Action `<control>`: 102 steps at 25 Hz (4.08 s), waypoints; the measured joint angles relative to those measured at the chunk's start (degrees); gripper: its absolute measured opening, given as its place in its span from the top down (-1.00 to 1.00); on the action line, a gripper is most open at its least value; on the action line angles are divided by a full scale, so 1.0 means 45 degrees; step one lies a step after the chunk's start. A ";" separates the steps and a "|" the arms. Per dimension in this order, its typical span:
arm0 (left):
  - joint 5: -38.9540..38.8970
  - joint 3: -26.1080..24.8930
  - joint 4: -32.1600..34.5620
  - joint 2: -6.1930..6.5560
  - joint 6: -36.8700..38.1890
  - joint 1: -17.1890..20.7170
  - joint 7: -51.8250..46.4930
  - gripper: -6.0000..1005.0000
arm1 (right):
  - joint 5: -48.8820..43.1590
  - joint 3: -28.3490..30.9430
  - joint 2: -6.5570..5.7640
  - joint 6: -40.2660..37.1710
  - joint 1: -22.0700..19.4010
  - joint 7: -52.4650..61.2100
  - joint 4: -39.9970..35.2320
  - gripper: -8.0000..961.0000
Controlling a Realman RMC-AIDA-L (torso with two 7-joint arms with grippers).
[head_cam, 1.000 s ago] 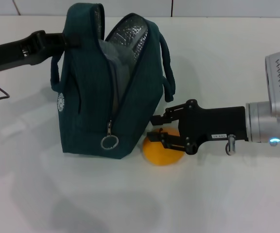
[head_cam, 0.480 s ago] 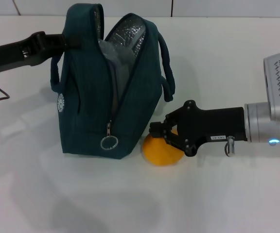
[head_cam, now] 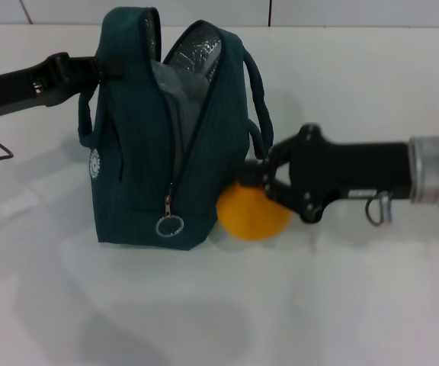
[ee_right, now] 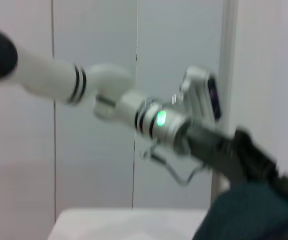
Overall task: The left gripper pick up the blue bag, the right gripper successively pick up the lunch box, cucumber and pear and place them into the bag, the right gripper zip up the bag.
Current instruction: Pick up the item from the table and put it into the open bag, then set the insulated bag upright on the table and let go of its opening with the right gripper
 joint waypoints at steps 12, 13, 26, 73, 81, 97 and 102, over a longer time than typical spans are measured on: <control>-0.0197 0.0063 0.0000 -0.0080 0.0131 -0.0105 0.0000 0.88 | 0.1187 0.2668 0.0005 -0.0749 0.1035 0.0102 -0.0801 0.93; -0.0261 0.0090 -0.0001 -0.0101 0.0149 -0.0110 0.0001 0.88 | 0.1190 0.2755 0.0006 -0.0675 0.1218 0.0103 -0.0804 0.93; -0.0350 0.0072 0.0001 -0.0215 0.0396 0.0007 0.0041 0.88 | 0.1222 0.2233 0.0125 0.0800 0.2951 -0.0315 0.0393 0.93; -0.0977 0.0022 0.0000 -0.0211 0.0480 0.0299 0.0361 0.88 | 0.2919 -0.0751 0.0121 0.2354 0.3448 -0.1635 0.2039 0.76; -0.0974 -0.0021 0.0000 -0.0211 0.0460 0.0358 0.0421 0.88 | 0.3283 -0.0788 0.0120 0.2639 0.3236 -0.1719 0.1981 0.68; -0.0975 -0.0020 -0.0322 -0.0167 0.0448 0.0406 0.0566 0.88 | 0.3290 0.0804 -0.0347 0.2506 -0.0303 -0.1701 0.0242 -0.24; -0.0975 -0.0020 -0.0332 -0.0208 0.0454 0.0386 0.0661 0.88 | 0.2480 0.2100 -0.0342 0.2590 -0.0530 -0.1680 0.0875 -0.31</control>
